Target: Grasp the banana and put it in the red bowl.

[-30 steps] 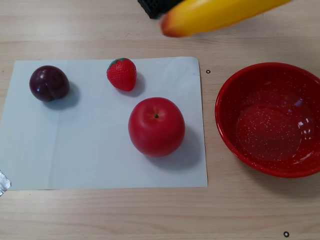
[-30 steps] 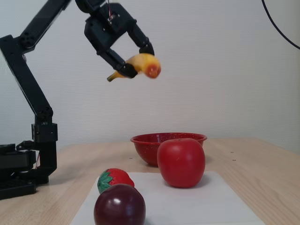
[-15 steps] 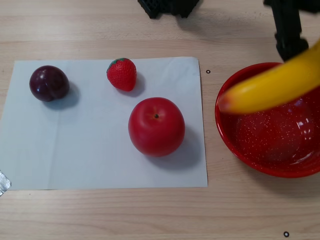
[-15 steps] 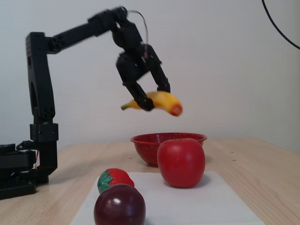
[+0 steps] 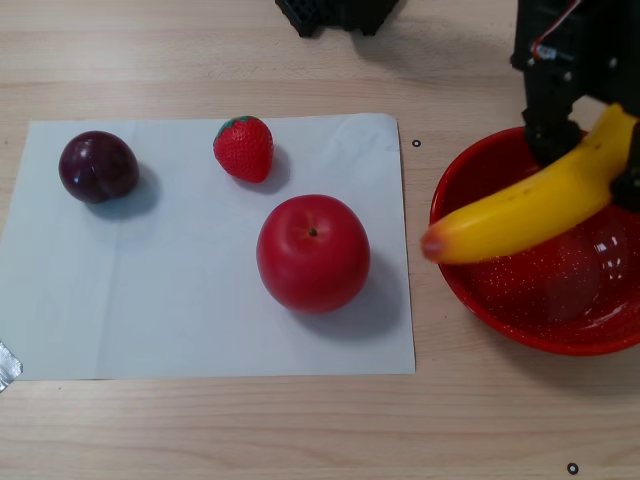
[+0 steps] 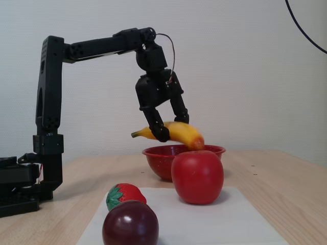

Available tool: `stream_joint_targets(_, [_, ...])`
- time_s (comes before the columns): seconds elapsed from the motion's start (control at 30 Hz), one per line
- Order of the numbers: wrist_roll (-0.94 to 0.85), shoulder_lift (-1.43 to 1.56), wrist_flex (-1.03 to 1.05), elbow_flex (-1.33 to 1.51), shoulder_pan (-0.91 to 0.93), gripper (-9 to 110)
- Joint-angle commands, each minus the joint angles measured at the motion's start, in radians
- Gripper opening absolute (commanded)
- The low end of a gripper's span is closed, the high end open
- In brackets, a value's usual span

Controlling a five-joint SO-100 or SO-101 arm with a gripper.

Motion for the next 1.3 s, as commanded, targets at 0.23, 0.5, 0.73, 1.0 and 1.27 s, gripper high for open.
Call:
stream_joint_targets(0.23, [0.012, 0.080, 0.026, -0.077, -0.040, 28])
stream_joint_targets(0.5, [-0.020, 0.158, 0.170, -0.179, -0.049, 8])
stream_joint_targets(0.73, [-0.020, 0.259, 0.296, -0.184, -0.064, 0])
stream_joint_targets(1.0, [-0.008, 0.431, 0.337, -0.086, -0.112, 0])
stream_joint_targets(1.27, [-0.031, 0.696, 0.235, 0.178, -0.241, 0])
